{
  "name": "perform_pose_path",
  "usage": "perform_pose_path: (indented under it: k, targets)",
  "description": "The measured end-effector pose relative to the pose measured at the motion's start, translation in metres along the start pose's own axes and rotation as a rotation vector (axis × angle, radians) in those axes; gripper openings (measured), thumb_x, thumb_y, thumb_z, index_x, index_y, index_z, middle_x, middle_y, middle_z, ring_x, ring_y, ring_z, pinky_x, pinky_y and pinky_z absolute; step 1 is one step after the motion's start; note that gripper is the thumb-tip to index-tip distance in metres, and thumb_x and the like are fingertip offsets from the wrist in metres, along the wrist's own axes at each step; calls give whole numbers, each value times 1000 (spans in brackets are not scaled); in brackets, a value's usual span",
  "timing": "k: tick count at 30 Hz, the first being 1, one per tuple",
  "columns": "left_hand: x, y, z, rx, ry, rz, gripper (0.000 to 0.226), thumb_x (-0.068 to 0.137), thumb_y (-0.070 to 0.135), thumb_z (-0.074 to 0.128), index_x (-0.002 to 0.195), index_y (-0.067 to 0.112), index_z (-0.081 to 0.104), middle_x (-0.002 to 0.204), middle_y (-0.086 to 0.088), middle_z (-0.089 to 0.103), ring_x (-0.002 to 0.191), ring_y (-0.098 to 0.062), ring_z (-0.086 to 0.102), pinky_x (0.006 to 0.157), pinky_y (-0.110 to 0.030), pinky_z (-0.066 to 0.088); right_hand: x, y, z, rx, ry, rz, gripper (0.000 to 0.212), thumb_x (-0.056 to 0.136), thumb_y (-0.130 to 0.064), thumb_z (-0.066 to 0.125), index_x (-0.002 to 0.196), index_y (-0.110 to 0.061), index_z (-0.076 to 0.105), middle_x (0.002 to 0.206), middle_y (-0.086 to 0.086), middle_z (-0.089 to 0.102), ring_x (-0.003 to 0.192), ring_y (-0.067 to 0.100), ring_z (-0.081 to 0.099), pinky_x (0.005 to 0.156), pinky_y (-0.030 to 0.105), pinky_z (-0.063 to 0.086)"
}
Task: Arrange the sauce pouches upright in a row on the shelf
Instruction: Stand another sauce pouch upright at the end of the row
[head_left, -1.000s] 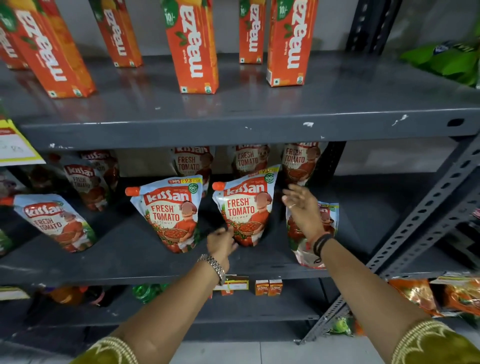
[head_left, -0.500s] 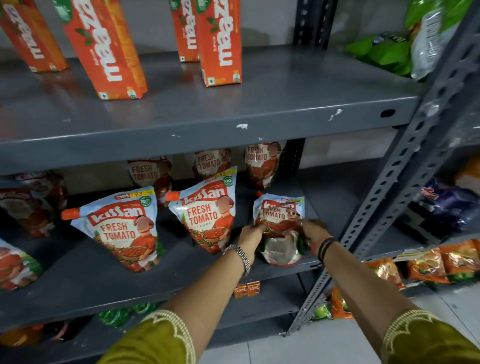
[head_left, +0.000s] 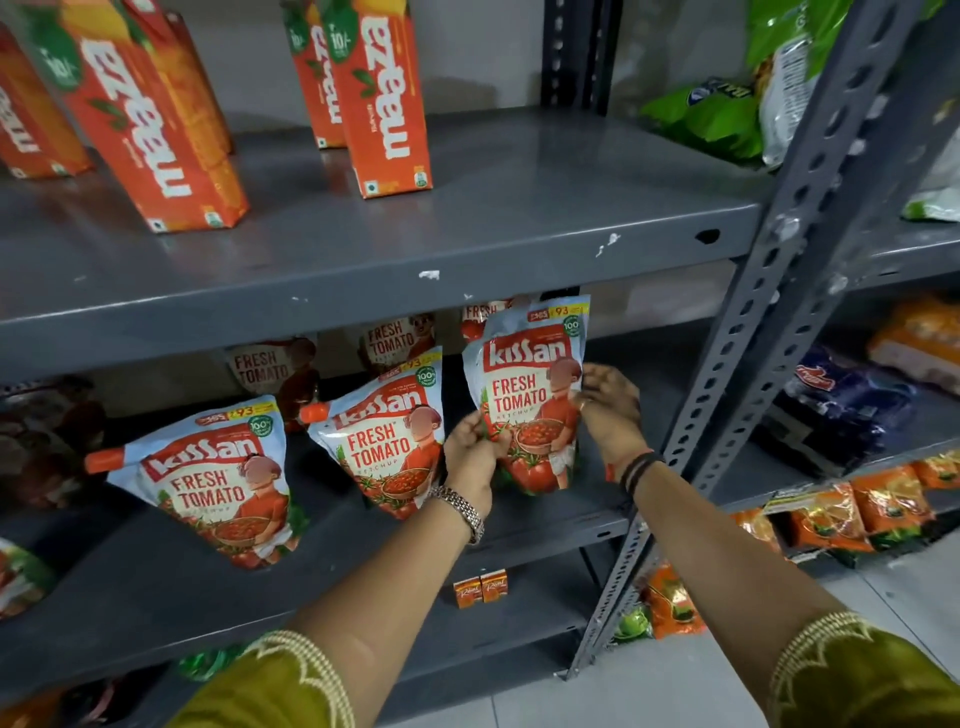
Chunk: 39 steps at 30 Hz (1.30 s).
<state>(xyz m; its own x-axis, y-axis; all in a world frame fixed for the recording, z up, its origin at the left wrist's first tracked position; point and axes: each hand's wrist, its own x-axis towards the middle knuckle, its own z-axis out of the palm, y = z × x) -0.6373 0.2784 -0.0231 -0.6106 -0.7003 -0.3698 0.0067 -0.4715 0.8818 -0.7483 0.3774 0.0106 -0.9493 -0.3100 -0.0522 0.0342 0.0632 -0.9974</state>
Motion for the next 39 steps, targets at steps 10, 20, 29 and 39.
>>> perform_pose_path:
  k: [10, 20, 29, 39]
  targets:
    - [-16, -13, -20, 257, 39, -33, 58, 79, -1, 66, 132, 7, 45, 135, -13, 53, 119, -22, 52, 88, -28, 53, -15, 34, -8, 17, -90, 79, 26, 83, 2, 58, 106, -9, 51, 115, 13, 60, 96, 16, 59, 82, 22, 52]
    - [-13, -17, 0, 60, -141, -79, 54, 78, -6, 61, 129, 7, 48, 125, -12, 60, 116, -25, 55, 101, -38, 45, -15, 54, 12, 146, -216, 337, 25, 92, -15, 41, 115, -19, 51, 114, 11, 62, 89, 25, 62, 70, 35, 52]
    - [28, -9, 20, 48, -113, -10, 64, 74, -15, 57, 133, 3, 43, 131, -22, 56, 121, -33, 54, 105, -48, 42, 20, 49, 30, 75, -216, 182, 35, 85, 2, 42, 111, -21, 49, 91, -2, 62, 69, 15, 56, 51, 25, 49]
    - [-8, -10, -30, 81, 47, -229, 45, 90, 3, 50, 134, 10, 47, 131, -11, 54, 122, -26, 49, 101, -37, 43, -22, 62, 23, -54, -127, 296, 35, 85, 2, 40, 67, -25, 54, 83, 4, 59, 87, 22, 53, 82, 36, 45]
